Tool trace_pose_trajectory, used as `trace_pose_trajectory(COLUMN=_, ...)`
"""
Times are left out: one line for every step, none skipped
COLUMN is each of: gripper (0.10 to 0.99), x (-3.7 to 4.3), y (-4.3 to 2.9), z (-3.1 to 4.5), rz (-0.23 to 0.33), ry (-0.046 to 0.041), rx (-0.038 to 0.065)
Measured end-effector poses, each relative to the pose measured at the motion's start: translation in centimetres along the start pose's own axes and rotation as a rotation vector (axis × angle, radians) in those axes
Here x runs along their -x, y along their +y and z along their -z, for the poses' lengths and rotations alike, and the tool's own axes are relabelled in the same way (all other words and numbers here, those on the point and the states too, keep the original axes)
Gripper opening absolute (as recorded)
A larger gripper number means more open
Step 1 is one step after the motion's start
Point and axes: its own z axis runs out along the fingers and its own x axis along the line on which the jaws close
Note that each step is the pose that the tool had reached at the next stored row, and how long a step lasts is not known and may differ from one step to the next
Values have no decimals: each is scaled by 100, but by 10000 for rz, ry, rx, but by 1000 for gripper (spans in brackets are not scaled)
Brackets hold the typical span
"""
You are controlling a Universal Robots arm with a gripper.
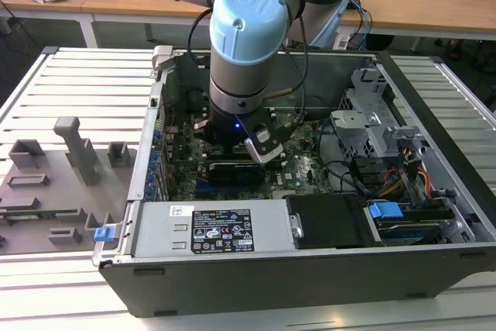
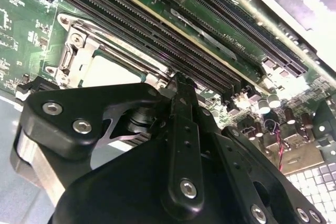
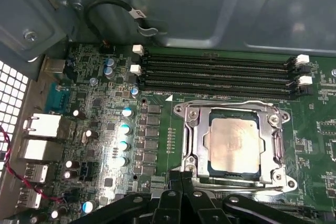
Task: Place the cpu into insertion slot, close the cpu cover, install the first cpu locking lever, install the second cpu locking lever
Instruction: 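Install the second cpu locking lever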
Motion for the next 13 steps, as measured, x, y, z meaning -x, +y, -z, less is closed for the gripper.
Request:
trace_pose_trajectory(gripper=102, x=-3, y=-1, z=-4, rz=1, ry=-3, rx=53)
trace_pose_trajectory(gripper=102, x=-5, y=-2, z=-8, rz=3, ry=-5, rx=98)
trace_pose_trajectory(gripper=102, x=-12, y=-4, z=-16, rz=4, ry=-11, rx=172)
trace_pose_trajectory(gripper=102, x=-18, y=-6, z=-24, rz=6, ry=-14, rx=212)
trace_pose_trajectory(gripper=102, x=-21, y=-8, z=-32, rz=9, ry=-15, rx=241)
trace_pose_trajectory(gripper=102, x=-24, y=-11, z=-41, rz=12, ry=-17, rx=278)
trace_pose_trajectory(gripper=102, x=-27, y=-14, z=-51, rz=12, ry=-19, rx=312)
trace_pose_trajectory(gripper=102, x=-30, y=-15, z=-57, rz=12, ry=-21, rx=335)
trace_pose_trajectory(gripper=102, x=-31, y=-15, z=-57, rz=12, ry=-21, rx=336)
trace_pose_trajectory(gripper=102, x=-34, y=-14, z=-54, rz=11, ry=-22, rx=335)
trace_pose_trajectory(gripper=102, x=-34, y=-13, z=-50, rz=11, ry=-20, rx=331)
trace_pose_trajectory(gripper=102, x=-34, y=-11, z=-47, rz=12, ry=-20, rx=325)
trace_pose_trajectory(gripper=102, x=-34, y=-10, z=-45, rz=13, ry=-22, rx=314)
